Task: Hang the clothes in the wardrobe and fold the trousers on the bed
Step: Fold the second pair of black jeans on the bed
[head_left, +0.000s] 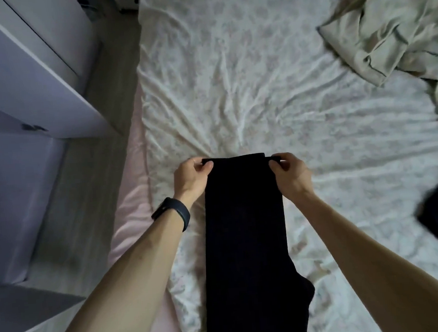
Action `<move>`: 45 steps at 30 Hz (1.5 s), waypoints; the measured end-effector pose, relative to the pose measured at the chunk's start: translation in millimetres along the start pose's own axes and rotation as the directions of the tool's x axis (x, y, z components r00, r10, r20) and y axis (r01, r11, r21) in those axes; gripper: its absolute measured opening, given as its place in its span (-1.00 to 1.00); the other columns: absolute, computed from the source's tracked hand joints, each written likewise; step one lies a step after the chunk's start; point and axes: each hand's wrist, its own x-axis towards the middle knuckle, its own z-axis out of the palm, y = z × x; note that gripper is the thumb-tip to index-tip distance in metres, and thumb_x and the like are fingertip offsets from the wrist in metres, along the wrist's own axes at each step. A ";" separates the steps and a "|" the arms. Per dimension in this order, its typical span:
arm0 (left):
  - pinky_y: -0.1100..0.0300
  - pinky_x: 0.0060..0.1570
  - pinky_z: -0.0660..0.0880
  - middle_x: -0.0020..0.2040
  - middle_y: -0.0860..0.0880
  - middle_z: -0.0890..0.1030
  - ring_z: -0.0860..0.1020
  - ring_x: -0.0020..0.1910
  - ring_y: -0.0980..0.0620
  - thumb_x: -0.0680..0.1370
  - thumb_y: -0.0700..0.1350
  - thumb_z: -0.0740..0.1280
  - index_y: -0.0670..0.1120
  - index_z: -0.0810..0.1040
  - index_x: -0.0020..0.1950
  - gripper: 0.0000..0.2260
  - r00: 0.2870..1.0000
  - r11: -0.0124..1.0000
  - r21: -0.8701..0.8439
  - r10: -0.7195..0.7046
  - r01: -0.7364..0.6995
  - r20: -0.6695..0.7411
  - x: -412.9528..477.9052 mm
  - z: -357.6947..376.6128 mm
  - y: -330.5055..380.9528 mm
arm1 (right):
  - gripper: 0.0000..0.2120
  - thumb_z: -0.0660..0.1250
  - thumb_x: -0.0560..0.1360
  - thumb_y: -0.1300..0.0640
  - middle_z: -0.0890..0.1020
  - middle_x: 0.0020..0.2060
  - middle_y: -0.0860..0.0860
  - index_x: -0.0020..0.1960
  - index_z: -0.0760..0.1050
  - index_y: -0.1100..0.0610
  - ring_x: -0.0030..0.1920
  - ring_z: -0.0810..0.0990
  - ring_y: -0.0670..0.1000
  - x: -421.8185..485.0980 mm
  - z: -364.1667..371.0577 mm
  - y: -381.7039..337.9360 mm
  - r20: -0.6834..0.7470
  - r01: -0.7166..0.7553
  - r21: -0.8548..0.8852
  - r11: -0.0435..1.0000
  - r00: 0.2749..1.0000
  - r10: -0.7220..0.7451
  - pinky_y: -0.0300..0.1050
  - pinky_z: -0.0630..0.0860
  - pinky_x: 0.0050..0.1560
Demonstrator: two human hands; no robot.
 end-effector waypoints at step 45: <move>-0.22 0.55 -0.01 0.66 0.07 -0.10 -0.08 0.63 0.07 0.70 0.13 -0.04 0.03 -0.10 0.66 -0.44 0.810 0.323 0.787 0.474 -0.526 0.346 -117.3 59.1 -186.1 | -0.45 -0.07 0.70 -0.13 -0.03 0.65 -0.03 0.65 -0.04 -0.07 0.64 -0.08 0.02 -159.4 64.2 181.1 0.041 0.174 -0.772 0.611 0.974 -0.224 0.30 -0.17 0.57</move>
